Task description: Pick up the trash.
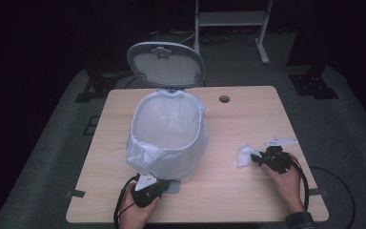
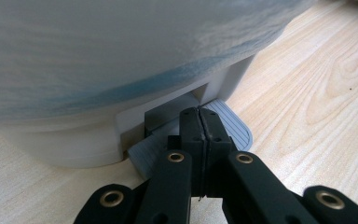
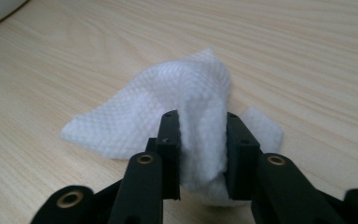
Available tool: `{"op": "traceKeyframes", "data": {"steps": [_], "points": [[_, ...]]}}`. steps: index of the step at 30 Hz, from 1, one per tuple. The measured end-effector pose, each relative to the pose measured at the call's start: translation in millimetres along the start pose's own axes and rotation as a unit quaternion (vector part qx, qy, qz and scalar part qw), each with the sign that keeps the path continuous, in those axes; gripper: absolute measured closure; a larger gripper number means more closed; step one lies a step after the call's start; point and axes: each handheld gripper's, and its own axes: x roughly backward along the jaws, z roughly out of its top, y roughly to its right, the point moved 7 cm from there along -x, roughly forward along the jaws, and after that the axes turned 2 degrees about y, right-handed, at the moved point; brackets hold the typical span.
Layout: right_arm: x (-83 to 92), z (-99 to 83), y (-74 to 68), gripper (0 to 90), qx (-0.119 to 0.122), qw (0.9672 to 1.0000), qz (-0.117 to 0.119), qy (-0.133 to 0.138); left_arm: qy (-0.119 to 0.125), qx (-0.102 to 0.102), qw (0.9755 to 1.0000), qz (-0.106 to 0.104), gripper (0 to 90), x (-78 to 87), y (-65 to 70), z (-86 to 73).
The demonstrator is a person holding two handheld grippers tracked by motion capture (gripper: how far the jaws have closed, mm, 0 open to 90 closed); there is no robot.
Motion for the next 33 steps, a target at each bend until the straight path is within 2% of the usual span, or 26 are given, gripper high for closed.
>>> {"op": "traceKeyframes", "data": {"steps": [6, 12, 33], "points": [[0.6, -0.4, 0.4, 81.3, -0.006, 0.9999, 0.014, -0.005, 0.000, 0.000, 1.0000, 0.000, 89.8, 0.0, -0.1, 0.0], [2.6, -0.2, -0.3, 81.5, -0.008, 0.9993, 0.035, -0.008, 0.000, 0.000, 1.0000, 0.000, 89.8, 0.0, 0.0, 0.0], [18.0, 9.0, -9.3, 81.5, 0.003, 0.9974, 0.070, 0.017, 0.000, 0.001, 1.0000, 0.000, 89.8, 0.0, 0.0, 0.0]]}}
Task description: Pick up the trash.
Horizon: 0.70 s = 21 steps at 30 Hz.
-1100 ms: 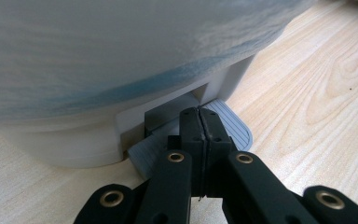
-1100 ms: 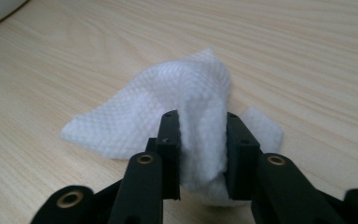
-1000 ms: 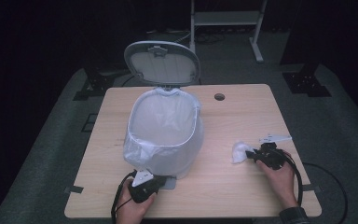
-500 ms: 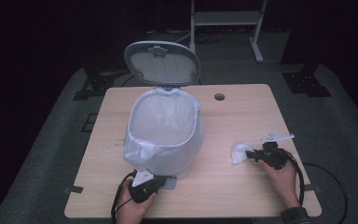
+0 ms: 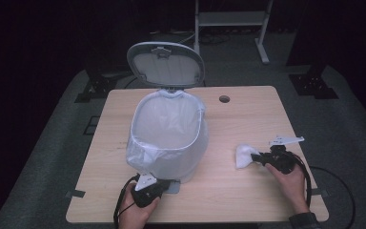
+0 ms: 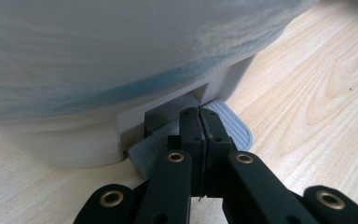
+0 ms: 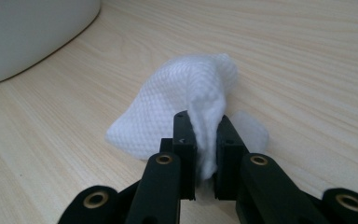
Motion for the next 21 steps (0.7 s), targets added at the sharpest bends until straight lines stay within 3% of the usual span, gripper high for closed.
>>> {"op": "traceKeyframes", "data": {"steps": [21], "points": [[11.4, 11.7, -7.4, 81.4, 0.019, 0.9995, 0.018, 0.020, 0.000, -0.001, 1.0000, 0.001, 89.8, 0.1, 0.0, -0.1]]}}
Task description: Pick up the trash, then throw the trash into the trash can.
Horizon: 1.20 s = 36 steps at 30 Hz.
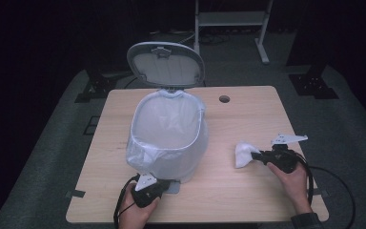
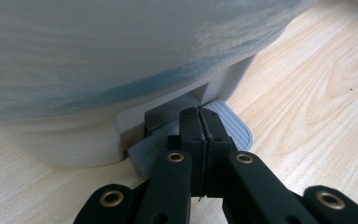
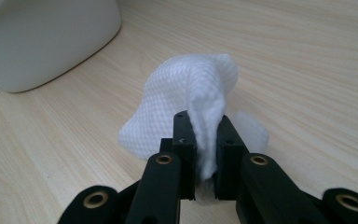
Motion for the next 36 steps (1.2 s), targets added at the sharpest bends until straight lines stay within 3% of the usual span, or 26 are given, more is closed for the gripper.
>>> {"op": "traceKeyframes", "data": {"steps": [14, 36], "points": [[3.9, 7.0, -3.9, 81.3, 0.007, 0.9999, 0.011, 0.012, 0.000, 0.002, 1.0000, 0.000, 89.8, 0.0, -0.2, 0.0], [20.4, 33.8, -11.6, 81.2, 0.031, 0.9977, 0.039, 0.046, 0.000, 0.003, 1.0000, 0.000, 89.8, 0.0, -0.2, 0.1]]}}
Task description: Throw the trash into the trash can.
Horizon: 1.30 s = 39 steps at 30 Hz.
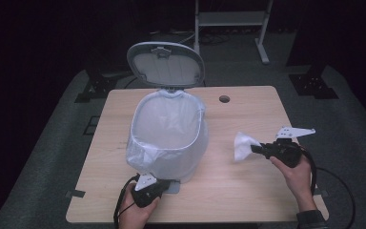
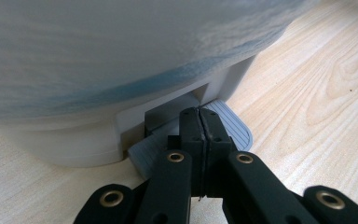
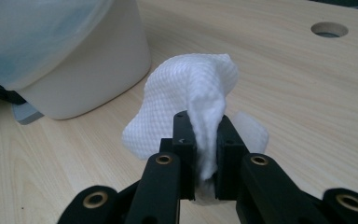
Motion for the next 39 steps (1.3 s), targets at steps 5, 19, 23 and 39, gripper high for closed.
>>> {"op": "traceKeyframes", "data": {"steps": [5, 19, 23, 39], "points": [[2.5, 13.7, -6.7, 81.2, 0.011, 0.9997, 0.015, 0.014, 0.000, 0.000, 1.0000, 0.000, 89.8, 0.0, -0.1, 0.0], [5.6, 40.9, -20.3, 81.2, 0.034, 0.9981, 0.038, 0.034, 0.001, 0.003, 1.0000, -0.001, 89.8, -0.1, 0.1, 0.1], [9.1, 47.2, -21.7, 81.3, 0.038, 0.9976, 0.040, 0.042, 0.001, 0.003, 1.0000, -0.002, 89.8, -0.1, 0.1, 0.1], [20.4, 72.4, -30.9, 81.5, 0.051, 0.9947, 0.056, 0.070, 0.000, 0.003, 1.0000, -0.001, 89.8, 0.1, 0.1, 0.0]]}}
